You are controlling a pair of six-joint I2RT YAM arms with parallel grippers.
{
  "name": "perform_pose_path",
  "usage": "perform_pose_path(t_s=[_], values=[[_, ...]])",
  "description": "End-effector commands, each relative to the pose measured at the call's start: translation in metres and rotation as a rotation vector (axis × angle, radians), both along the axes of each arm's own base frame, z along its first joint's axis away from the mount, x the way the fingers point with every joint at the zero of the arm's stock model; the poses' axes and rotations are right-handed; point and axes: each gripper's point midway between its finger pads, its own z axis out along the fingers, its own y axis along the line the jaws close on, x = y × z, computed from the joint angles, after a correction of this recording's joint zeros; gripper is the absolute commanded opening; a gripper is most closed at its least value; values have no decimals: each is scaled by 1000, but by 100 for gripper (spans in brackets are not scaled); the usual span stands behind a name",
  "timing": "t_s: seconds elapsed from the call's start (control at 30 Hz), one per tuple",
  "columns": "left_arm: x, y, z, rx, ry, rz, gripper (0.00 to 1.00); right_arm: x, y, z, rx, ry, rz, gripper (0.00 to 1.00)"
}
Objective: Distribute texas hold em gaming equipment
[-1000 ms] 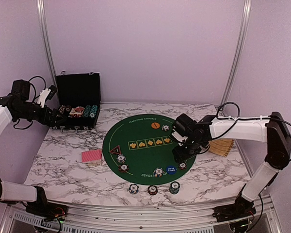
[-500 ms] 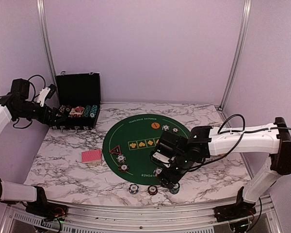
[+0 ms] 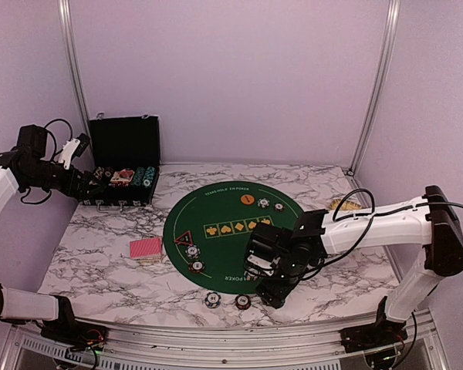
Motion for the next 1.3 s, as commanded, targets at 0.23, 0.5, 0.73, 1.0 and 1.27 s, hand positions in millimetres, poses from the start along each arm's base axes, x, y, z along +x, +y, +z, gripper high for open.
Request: perform_pose_path(t_s=[0.23, 0.5, 0.73, 1.0, 1.27], values=[[-4, -2, 5, -7, -3, -12, 99, 7, 1, -12, 13, 9, -24, 76], [-4, -1, 5, -2, -5, -10, 99, 9, 1, -15, 14, 17, -23, 66], [-4, -1, 5, -2, -6, -12, 99, 9, -1, -17, 12, 21, -24, 56], [-4, -1, 5, -3, -5, -12, 99, 10, 0, -9, 21, 17, -26, 45], [-5, -2, 5, -5, -6, -13, 99, 12, 7, 8, 46, 10, -20, 43]])
